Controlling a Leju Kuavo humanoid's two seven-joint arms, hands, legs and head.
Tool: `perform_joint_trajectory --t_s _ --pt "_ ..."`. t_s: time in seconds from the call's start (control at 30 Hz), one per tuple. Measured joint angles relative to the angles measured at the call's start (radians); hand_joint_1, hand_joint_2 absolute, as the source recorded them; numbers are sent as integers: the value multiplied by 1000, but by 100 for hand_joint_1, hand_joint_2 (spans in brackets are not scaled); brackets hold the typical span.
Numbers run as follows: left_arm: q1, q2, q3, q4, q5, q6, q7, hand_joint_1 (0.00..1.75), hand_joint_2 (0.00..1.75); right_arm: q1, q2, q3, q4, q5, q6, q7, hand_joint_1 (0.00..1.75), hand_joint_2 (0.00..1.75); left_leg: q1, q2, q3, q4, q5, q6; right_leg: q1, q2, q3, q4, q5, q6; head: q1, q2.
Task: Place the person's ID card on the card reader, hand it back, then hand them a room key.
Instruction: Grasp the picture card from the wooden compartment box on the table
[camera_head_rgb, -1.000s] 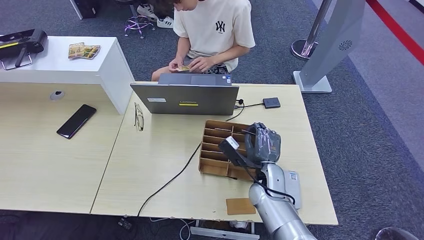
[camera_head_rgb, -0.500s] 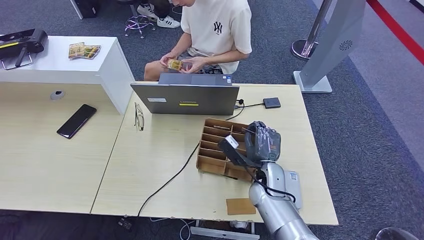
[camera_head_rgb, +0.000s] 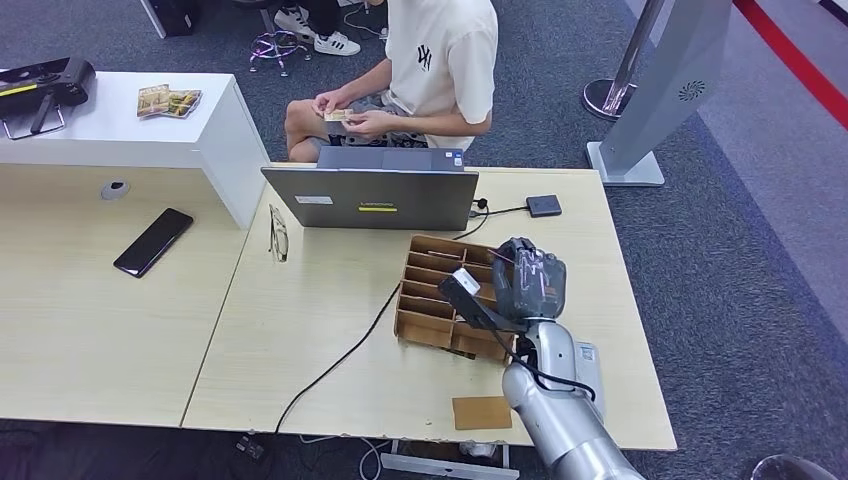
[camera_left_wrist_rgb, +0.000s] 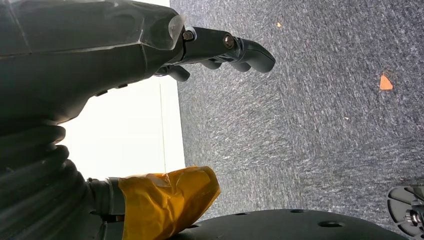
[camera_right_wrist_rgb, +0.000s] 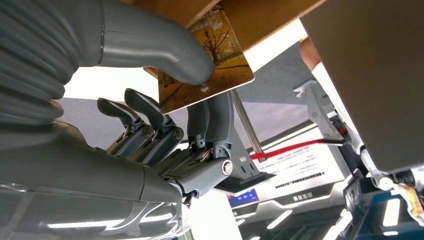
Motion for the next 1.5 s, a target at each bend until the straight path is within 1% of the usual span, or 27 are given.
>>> perform_joint_trajectory --t_s 0.13,0.53,0.9,1.0,1.17,1.33,1.5 --pt "0 0 0 0 2 1 0 0 175 0 -7 6 -33 11 0 9 175 175 0 0 0 0 0 0 0 0 0 0 0 0 0 0" --pt "0 0 0 0 5 5 0 0 175 14 -26 26 -200 73 0 41 175 175 0 0 0 0 0 0 0 0 0 0 0 0 0 0" --pt "0 0 0 0 12 7 0 0 175 44 -28 35 -316 70 0 18 174 175 0 0 0 0 0 0 0 0 0 0 0 0 0 0" --pt "0 0 0 0 12 8 -1 0 175 51 -28 35 -346 55 0 3 175 175 0 0 0 0 0 0 0 0 0 0 0 0 0 0" --pt "0 0 0 0 13 9 -2 0 175 68 -28 35 -398 1 0 -49 175 175 0 0 0 0 0 0 0 0 0 0 0 0 0 0" --pt "0 0 0 0 13 9 -2 0 175 79 -27 35 -428 -30 0 -76 175 175 0 0 0 0 0 0 0 0 0 0 0 0 0 0" --pt "0 0 0 0 12 13 -2 0 175 98 -16 35 -465 -69 0 -124 175 175 0 0 0 0 0 0 0 0 0 0 0 0 0 0"
